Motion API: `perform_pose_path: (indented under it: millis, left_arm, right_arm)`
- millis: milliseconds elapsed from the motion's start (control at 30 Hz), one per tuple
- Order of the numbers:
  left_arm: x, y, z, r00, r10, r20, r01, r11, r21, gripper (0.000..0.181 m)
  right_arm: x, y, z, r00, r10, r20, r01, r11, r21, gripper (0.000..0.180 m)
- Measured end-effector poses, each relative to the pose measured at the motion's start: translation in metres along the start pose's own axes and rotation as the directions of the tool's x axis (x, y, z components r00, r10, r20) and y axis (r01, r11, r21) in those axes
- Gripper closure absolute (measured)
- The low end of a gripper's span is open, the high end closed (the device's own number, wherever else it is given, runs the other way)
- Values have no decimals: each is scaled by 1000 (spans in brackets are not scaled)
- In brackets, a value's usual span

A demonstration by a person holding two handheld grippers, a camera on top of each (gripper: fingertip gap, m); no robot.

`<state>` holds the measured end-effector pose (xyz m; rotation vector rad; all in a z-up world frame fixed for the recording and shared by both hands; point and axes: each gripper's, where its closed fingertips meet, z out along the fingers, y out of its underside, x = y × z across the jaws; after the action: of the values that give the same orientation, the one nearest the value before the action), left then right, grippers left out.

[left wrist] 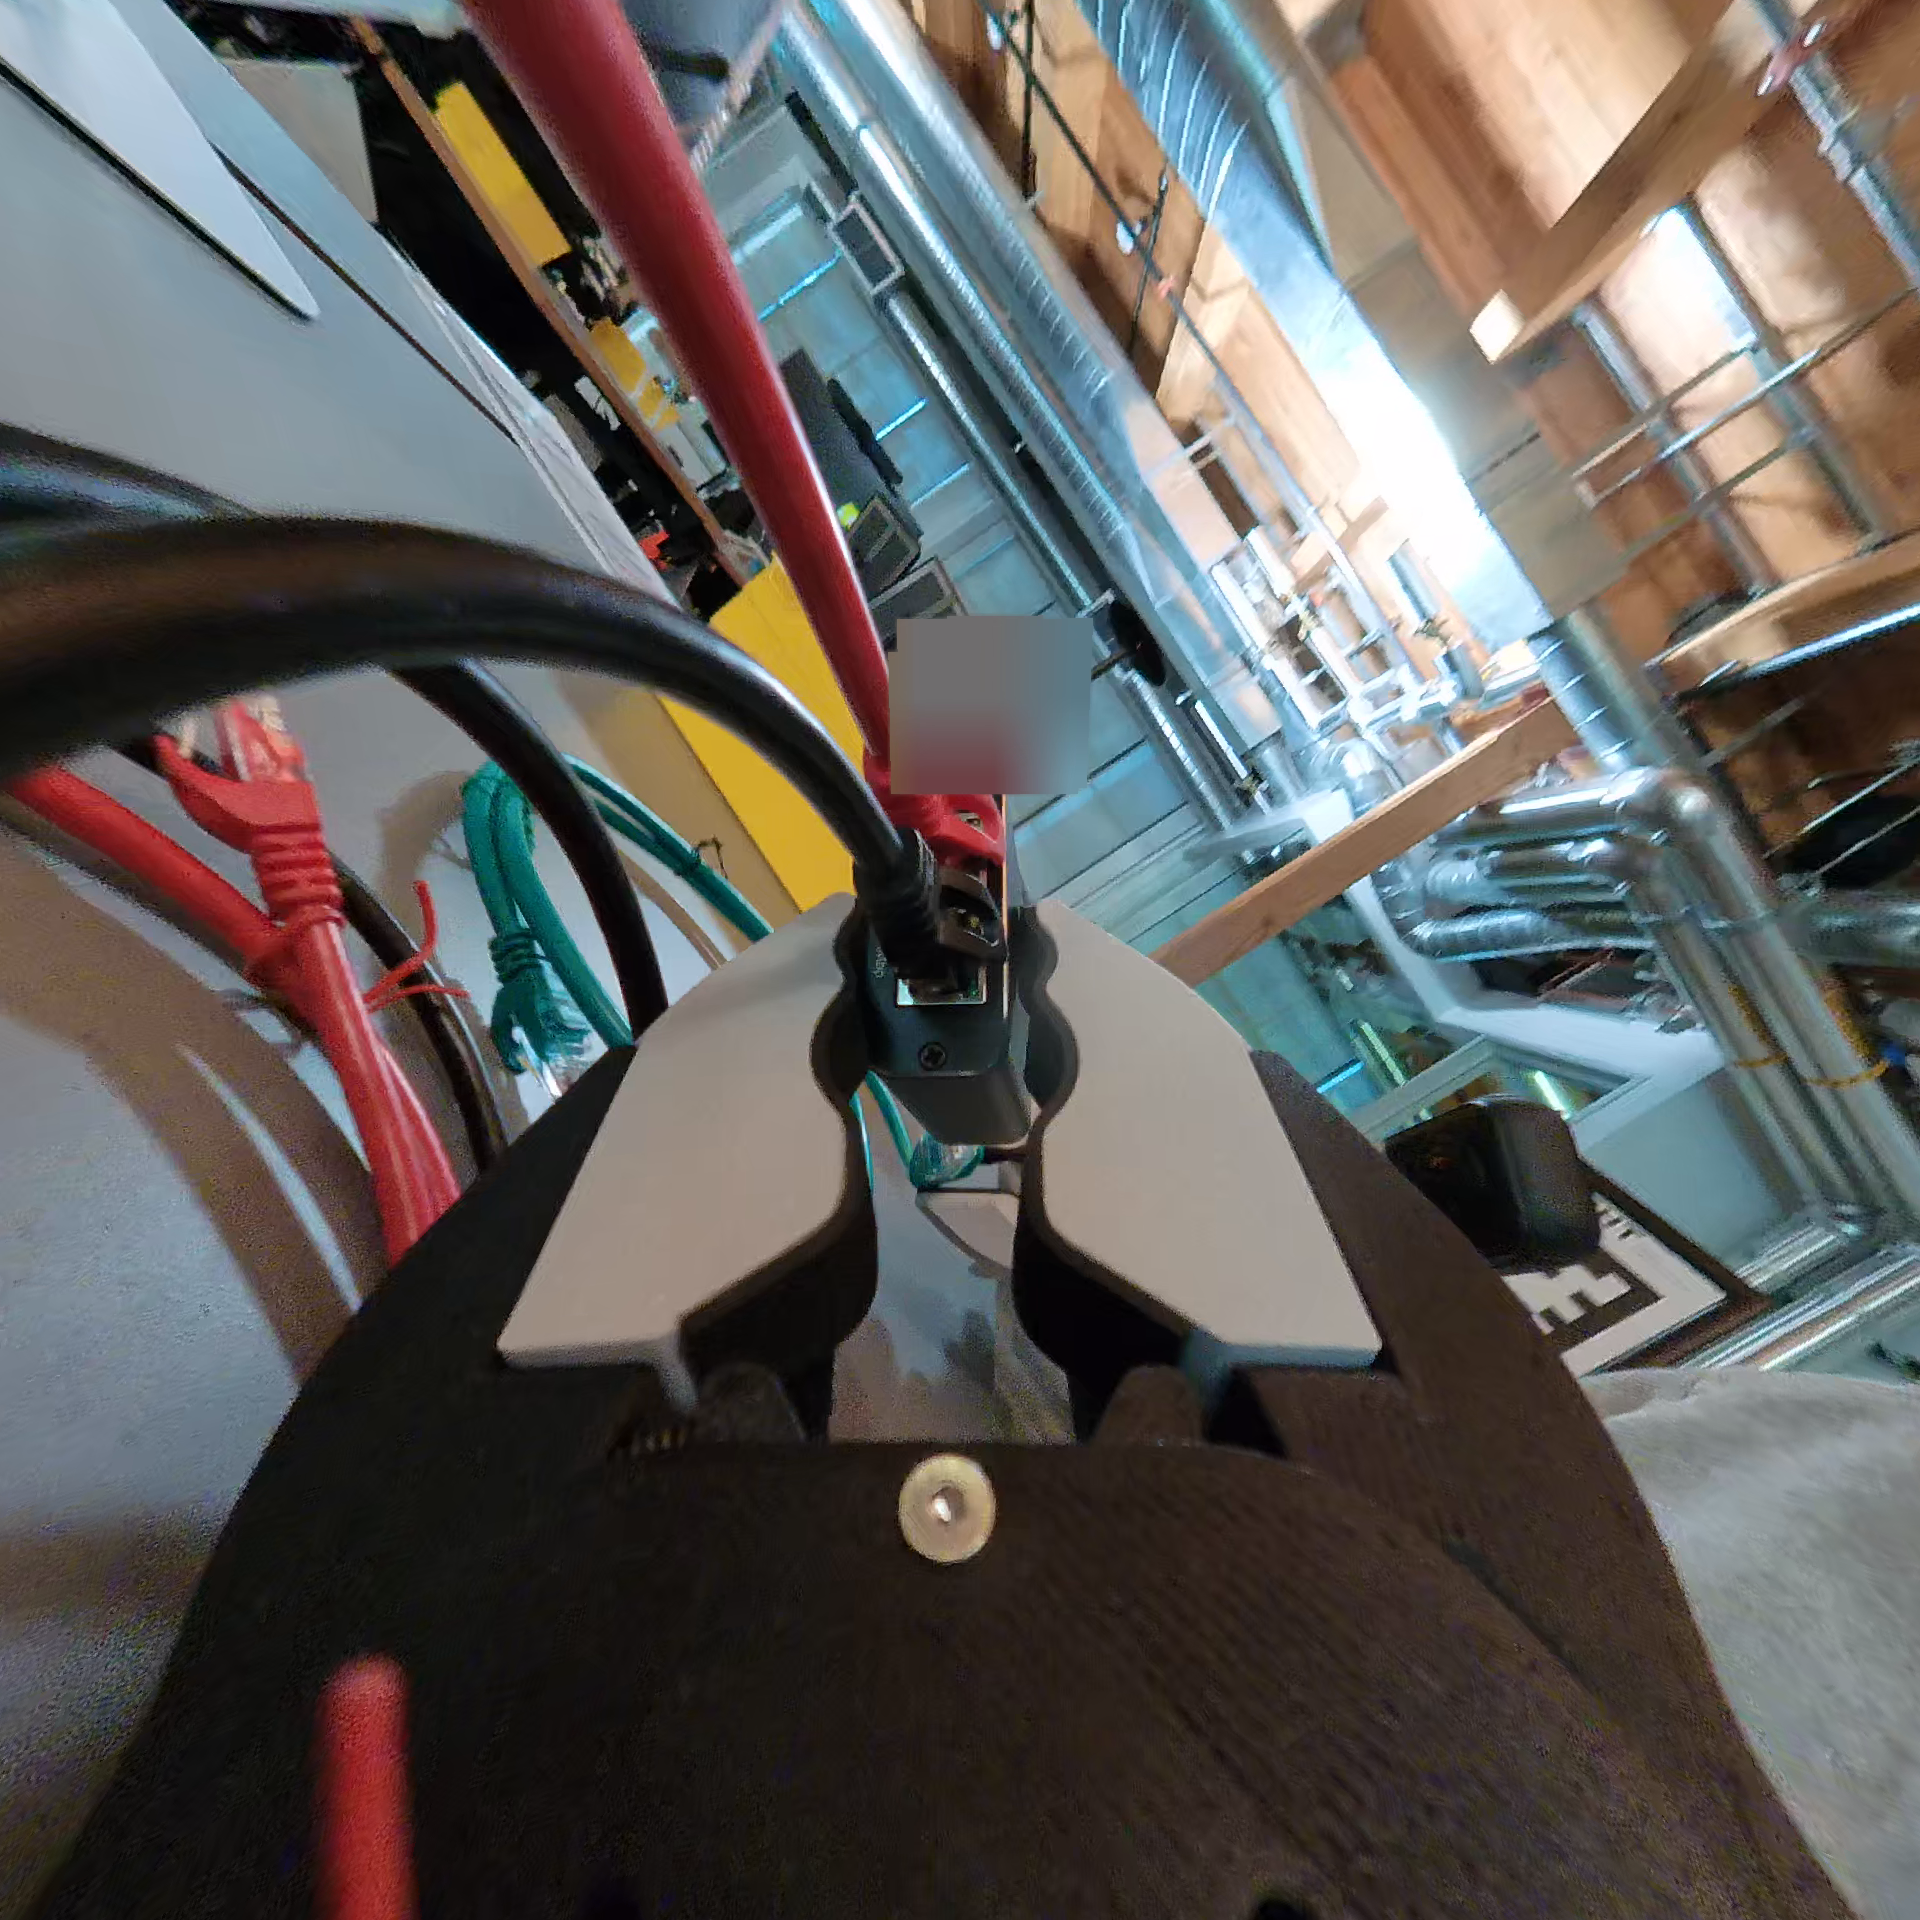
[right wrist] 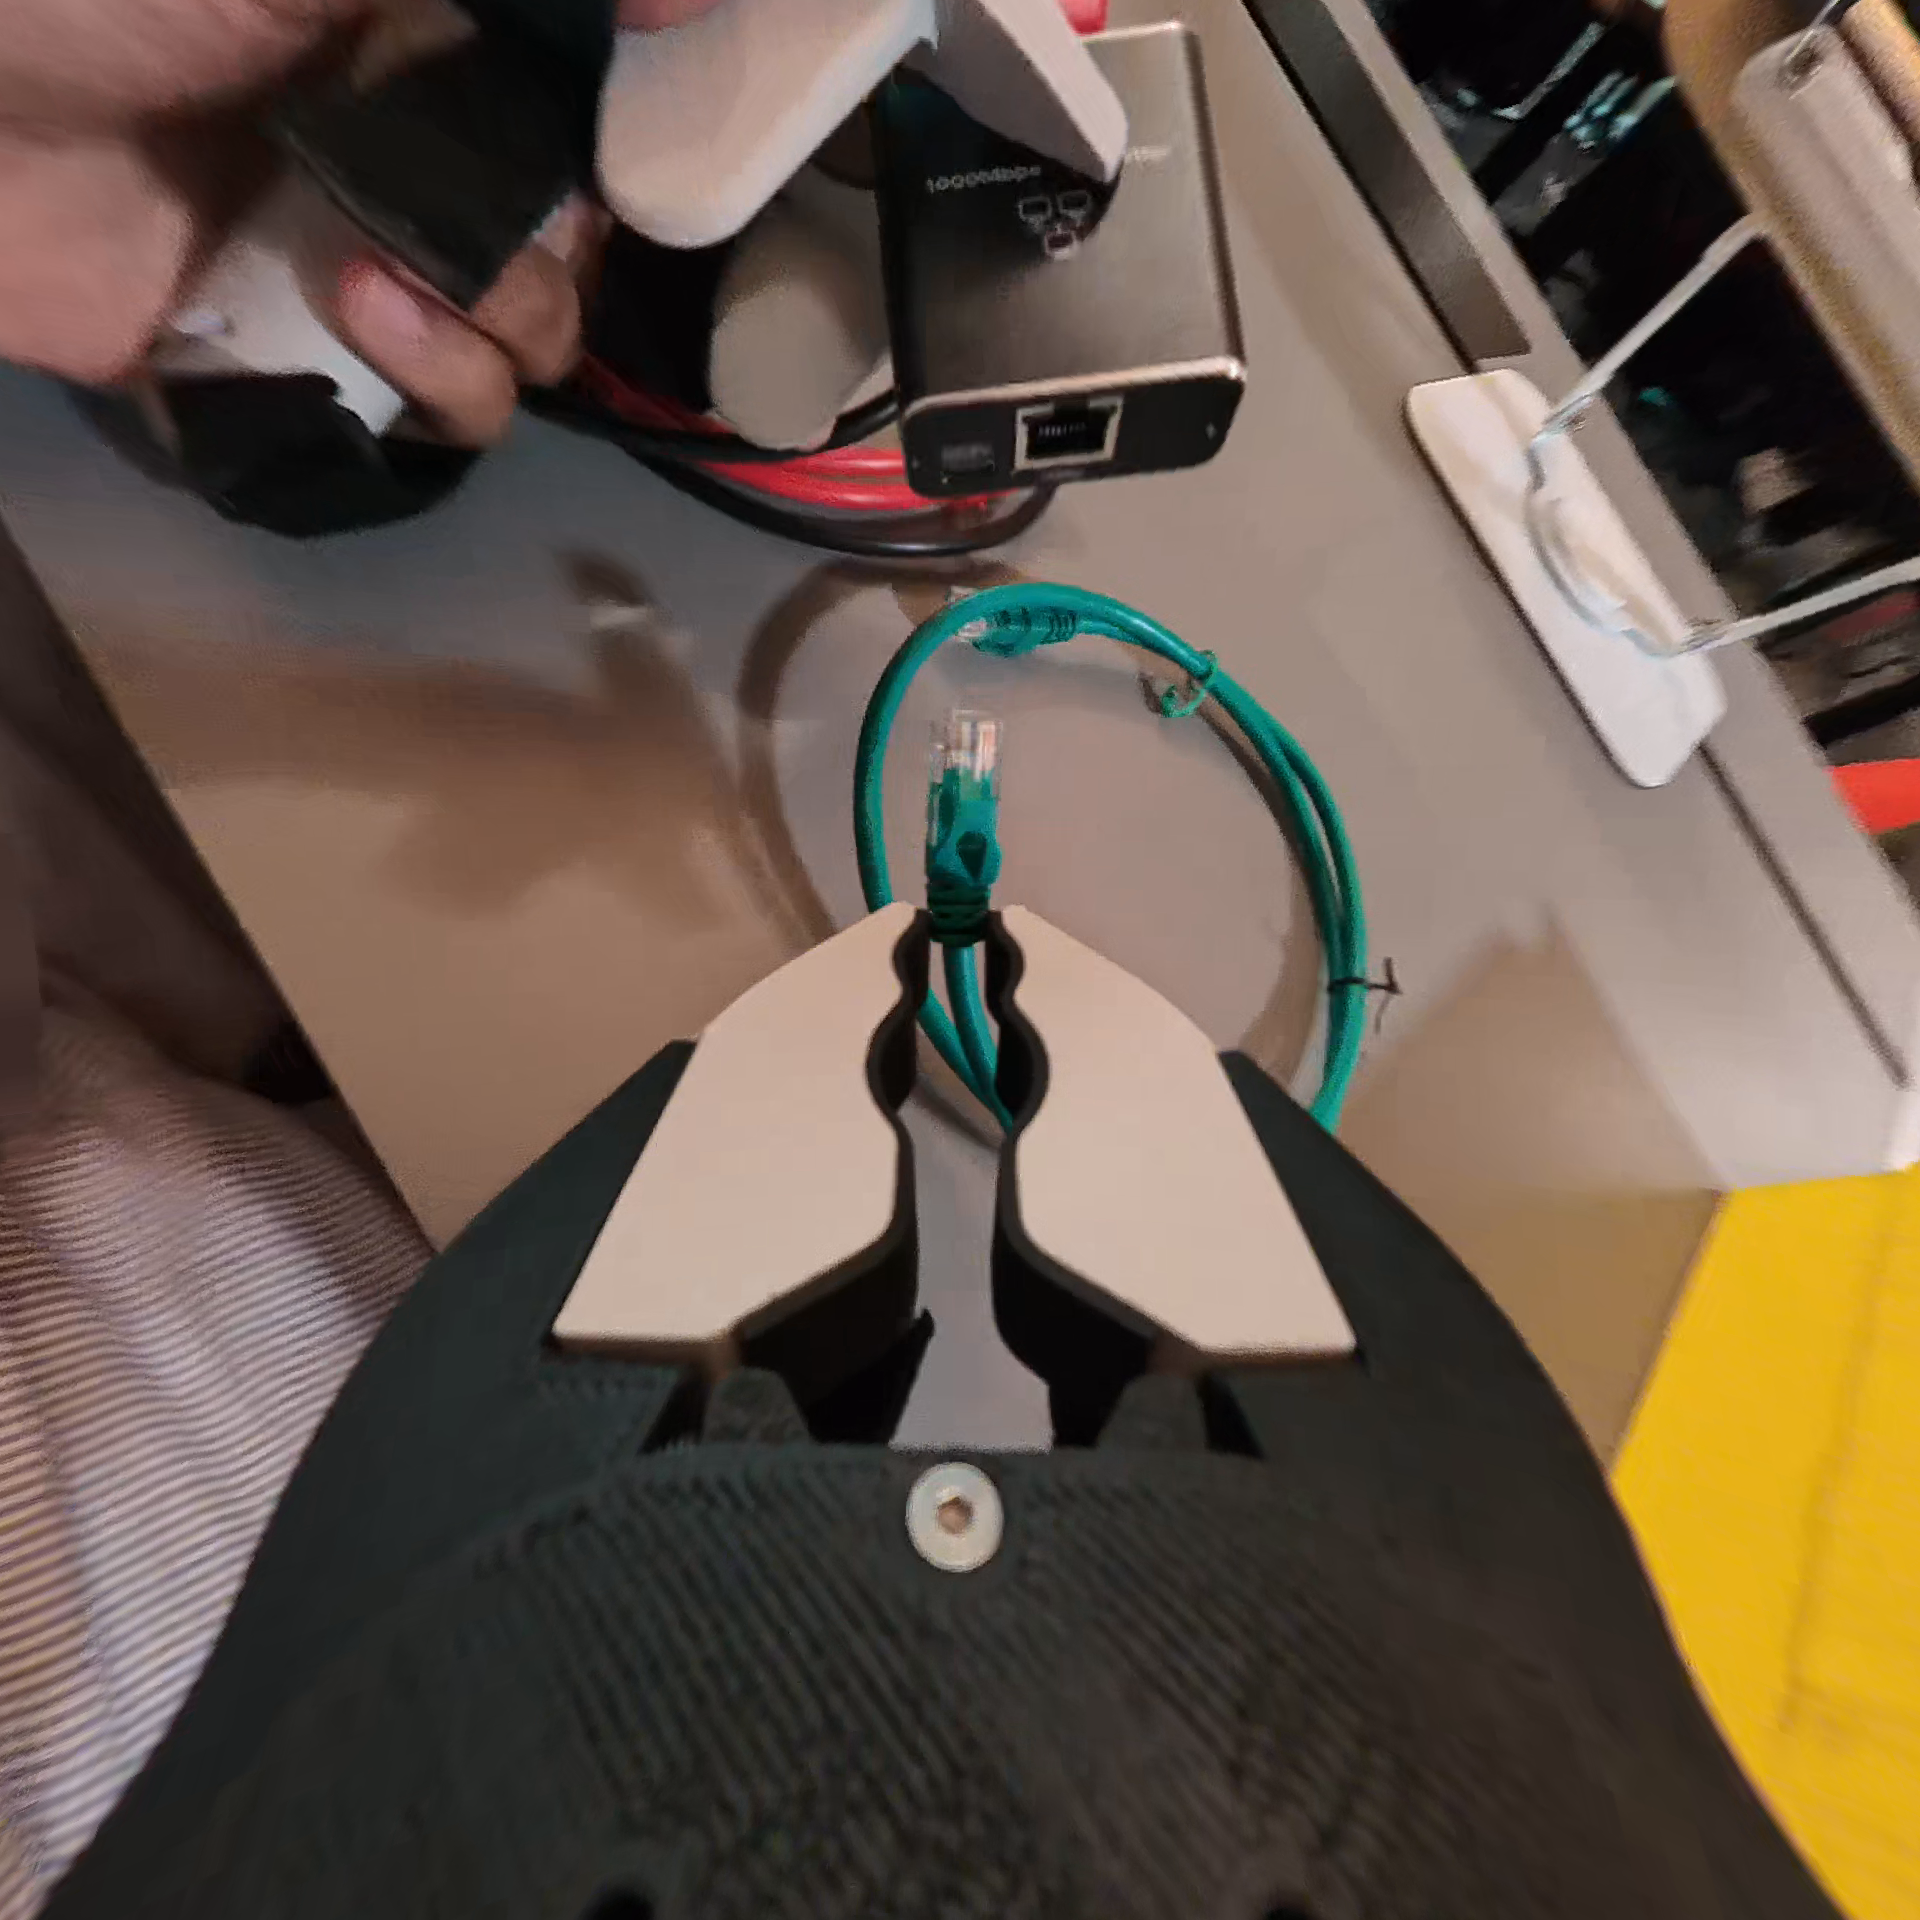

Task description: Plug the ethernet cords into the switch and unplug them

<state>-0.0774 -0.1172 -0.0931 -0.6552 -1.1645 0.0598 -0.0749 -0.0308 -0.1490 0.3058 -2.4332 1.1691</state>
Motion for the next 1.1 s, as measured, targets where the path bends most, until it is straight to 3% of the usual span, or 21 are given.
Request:
perform_pose_path:
  millis: [267,500,900,1100]
  left_arm:
    - [7,27,14,996,79,34,-77,994,-73,155]
    - [3,26,13,995,84,56,-80,995,-67,155]
    - [7,40,23,984,160,76,-149,980,-129,155]
    - [5,38,21,982,160,99,-149,983,-111,155]
  right_arm:
    - [10,-6,1,991,41,-125,-42,999,-10,170]
    - [8,-11,-2,977,-55,-204,49,998,-38,170]
    - [13,4,-4,978,-43,-203,20,993,-113,170]
    - [12,-1,-6,979,-55,-195,42,997,-70,170]
